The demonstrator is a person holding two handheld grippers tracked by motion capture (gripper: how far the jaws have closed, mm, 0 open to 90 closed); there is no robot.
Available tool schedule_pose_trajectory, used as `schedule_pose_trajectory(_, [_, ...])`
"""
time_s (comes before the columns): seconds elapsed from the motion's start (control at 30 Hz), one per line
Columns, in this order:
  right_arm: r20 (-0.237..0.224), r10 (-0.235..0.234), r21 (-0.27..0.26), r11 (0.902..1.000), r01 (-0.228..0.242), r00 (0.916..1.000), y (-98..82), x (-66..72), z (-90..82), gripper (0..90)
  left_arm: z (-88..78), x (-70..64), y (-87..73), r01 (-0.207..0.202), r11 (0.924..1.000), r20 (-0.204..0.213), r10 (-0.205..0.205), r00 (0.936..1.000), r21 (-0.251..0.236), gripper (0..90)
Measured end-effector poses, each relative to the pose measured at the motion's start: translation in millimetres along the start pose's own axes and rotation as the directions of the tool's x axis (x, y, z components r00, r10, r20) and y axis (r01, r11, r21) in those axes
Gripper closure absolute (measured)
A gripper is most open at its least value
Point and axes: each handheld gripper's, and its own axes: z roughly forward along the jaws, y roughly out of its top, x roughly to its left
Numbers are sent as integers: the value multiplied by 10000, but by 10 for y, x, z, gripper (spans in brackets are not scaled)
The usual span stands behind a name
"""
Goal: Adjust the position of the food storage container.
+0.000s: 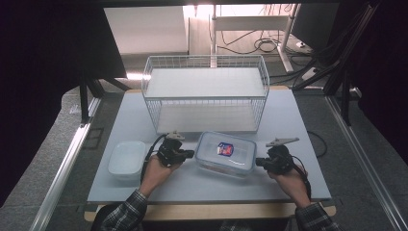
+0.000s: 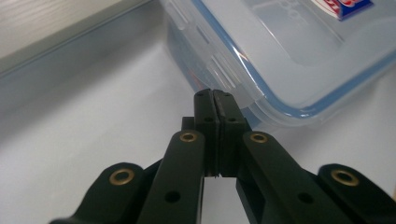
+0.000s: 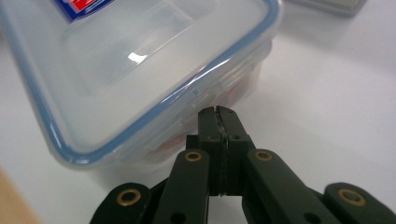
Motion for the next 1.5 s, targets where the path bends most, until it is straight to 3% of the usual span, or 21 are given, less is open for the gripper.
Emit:
schedule_pose_trajectory(0.13, [-61,-33,-18,10000,33,10000,143,-46,130,894,-66,-12,-86,203,9997,-99,-202,9997,100,899])
schedule_pose_trajectory(0.2, [-113,-200,-34,9998,199,9997,194,-43,183,895,-71,-48,-137,139,9995,-391,-127,9992,295,899])
schedule_pose_trajectory(0.23, [-196,-209,-3,9998,209,9996,210,-30,201,895,-74,-65,-160,102,9995,-270,-94,9996,309,884])
schedule_pose_trajectory(0.27, [-368,-215,7,9998,215,9991,219,-14,217,895,-87,-92,-177,70,9995,-482,-56,9988,296,899])
schedule_pose_trajectory(0.33, [-274,-463,-42,9989,462,9985,224,25,231,895,-117,-132,-190,-136,9994,-750,160,9971,313,899])
schedule_pose_trajectory(0.47, [-336,-534,-108,9985,531,9980,200,43,223,895,-147,-154,-226,-28,9999,-614,36,9981,121,900])
schedule_pose_trajectory(0.8, [-133,-824,-355,9960,818,9965,222,34,269,895,-142,-194,-287,-35,9995,-557,52,9984,299,900])
schedule_pose_trajectory(0.9, [-302,-832,-339,9960,821,9961,223,30,264,887,-198,-185,-317,0,9999,-632,9,9980,131,875])
schedule_pose_trajectory(1.0, [-193,-958,-401,9947,950,9952,195,36,183,826,-301,-160,-364,36,9999,-1102,-47,9939,-105,811])
schedule_pose_trajectory(1.07, [-93,-1010,-629,9930,1002,9948,168,32,90,785,-365,-137,-392,104,9994,-1103,-142,9938,-344,700])
schedule_pose_trajectory(1.17, [-10,-1126,-1051,9882,1118,9936,127,39,-51,684,-417,-136,-425,-146,9981,-1172,75,9931,-604,544])
schedule_pose_trajectory(1.37, [-55,-1139,-1819,9770,1110,9935,55,41,-219,362,-484,-141,-477,-346,9949,-998,251,9947,-951,302])
schedule_pose_trajectory(1.5, [-540,-1094,-1853,9778,977,9925,-2,59,-196,165,-497,-147,-531,-335,9951,-679,272,9973,-933,199])
